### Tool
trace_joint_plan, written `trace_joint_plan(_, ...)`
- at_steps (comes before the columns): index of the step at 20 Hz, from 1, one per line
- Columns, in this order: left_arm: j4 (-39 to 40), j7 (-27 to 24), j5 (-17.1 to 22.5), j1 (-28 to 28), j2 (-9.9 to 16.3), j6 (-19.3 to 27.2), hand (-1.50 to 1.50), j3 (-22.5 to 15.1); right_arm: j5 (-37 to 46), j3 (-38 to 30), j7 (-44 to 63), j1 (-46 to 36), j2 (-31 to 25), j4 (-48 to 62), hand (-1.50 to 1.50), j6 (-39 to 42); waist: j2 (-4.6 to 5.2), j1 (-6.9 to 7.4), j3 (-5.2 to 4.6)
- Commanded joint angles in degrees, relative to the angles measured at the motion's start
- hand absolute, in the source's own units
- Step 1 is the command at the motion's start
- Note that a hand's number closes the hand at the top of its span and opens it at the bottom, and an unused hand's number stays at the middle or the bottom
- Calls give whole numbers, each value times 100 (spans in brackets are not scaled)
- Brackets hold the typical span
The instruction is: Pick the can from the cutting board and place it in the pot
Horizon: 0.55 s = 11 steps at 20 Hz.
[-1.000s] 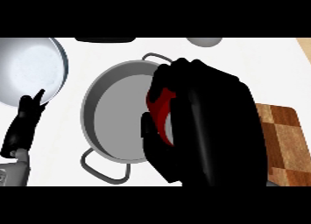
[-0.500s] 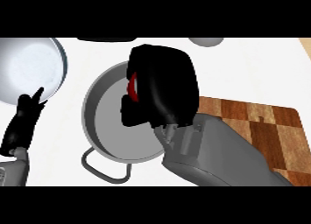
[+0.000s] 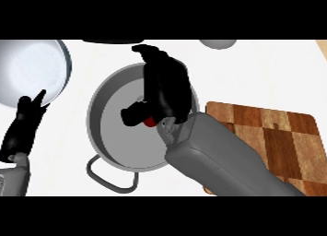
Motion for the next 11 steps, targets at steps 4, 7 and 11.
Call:
trace_joint_plan(4,51,127,26,-154,-6,55,0,83,0,-383,-199,39,30,-1,-150,-2127,-23,-126,6)
trace_joint_plan(7,-28,-114,57,265,76,13,0,183,302,-572,-254,471,30,-297,-150,-2516,-48,-197,6)
trace_joint_plan(11,-98,-136,130,391,147,-55,0,290,606,-913,-304,895,-110,-893,-150,-2461,-60,-266,4)
